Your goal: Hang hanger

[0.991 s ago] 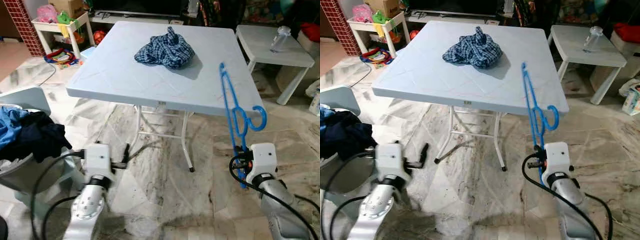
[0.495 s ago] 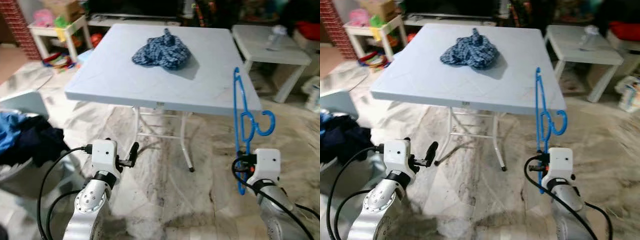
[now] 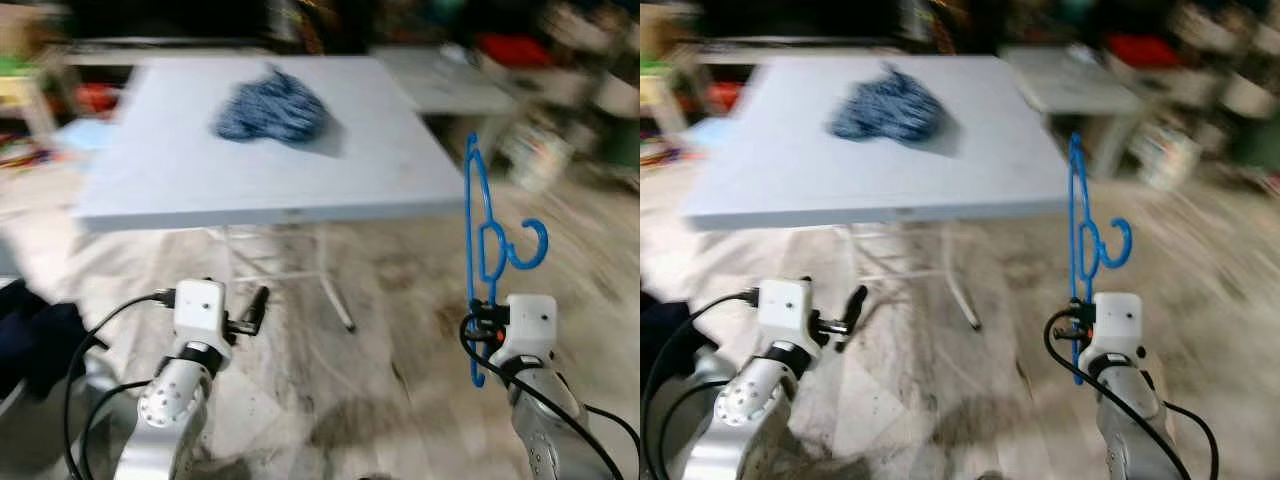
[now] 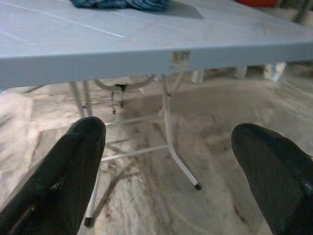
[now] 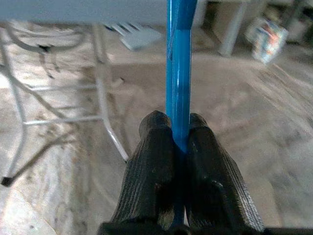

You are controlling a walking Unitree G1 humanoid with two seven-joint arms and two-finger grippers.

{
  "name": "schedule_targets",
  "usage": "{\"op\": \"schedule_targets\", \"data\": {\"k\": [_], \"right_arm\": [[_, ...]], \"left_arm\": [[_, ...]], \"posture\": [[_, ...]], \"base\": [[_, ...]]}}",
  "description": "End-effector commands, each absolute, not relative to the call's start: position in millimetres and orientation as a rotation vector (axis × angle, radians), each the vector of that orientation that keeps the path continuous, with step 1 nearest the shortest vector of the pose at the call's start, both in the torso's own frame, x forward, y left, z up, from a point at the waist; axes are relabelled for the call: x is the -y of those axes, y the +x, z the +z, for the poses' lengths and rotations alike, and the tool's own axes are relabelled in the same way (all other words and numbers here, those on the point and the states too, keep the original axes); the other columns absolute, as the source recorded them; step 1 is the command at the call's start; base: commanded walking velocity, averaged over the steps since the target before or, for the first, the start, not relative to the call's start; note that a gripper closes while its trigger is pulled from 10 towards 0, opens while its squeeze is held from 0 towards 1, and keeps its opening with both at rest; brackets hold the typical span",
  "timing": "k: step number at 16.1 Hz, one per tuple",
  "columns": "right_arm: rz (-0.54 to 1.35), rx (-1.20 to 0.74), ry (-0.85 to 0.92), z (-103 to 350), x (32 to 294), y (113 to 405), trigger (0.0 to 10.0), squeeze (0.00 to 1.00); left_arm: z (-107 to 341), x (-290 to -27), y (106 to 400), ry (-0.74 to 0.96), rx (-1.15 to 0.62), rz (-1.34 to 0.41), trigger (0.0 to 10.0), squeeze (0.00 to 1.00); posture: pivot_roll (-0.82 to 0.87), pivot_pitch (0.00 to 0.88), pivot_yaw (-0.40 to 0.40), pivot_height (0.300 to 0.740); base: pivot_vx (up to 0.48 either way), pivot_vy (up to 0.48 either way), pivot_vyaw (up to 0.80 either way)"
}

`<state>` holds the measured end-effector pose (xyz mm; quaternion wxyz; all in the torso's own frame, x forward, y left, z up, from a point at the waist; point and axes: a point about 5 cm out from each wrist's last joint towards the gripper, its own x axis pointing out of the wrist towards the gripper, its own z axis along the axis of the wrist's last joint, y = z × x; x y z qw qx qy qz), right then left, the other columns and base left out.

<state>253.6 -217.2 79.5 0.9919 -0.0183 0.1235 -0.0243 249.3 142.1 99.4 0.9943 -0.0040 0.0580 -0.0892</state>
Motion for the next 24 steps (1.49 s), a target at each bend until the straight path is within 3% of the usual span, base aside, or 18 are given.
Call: {"op": "schedule_targets", "data": {"k": [1,13,24], "right_arm": [[-0.063,-0.235,-0.047,84.4,223.0,254.4,10.0,0.00],[-0.091,-0.227,-0.038,87.0,223.5,259.7,10.0,0.00],[-0.115,-0.237,-0.034,85.4,224.5,255.7,10.0,0.00]], "left_arm": [[98.6,-134.6,250.0,-0.021,-0.126,-0.209,10.0,0.00],[97.6,-129.8,254.8,-0.040,-0.134,-0.246,10.0,0.00],[102.0,-112.2,245.8,-0.160,-0.123,-0.470,10.0,0.00]], "posture": [[-0.02,0.062,-0.027,0.740],[-0.03,0.047,-0.023,0.740],[-0.04,0.068,-0.018,0.740]], "base": [[0.000,0.375,-0.80],[0.000,0.363,-0.80],[0.022,0.000,-0.80]]}}
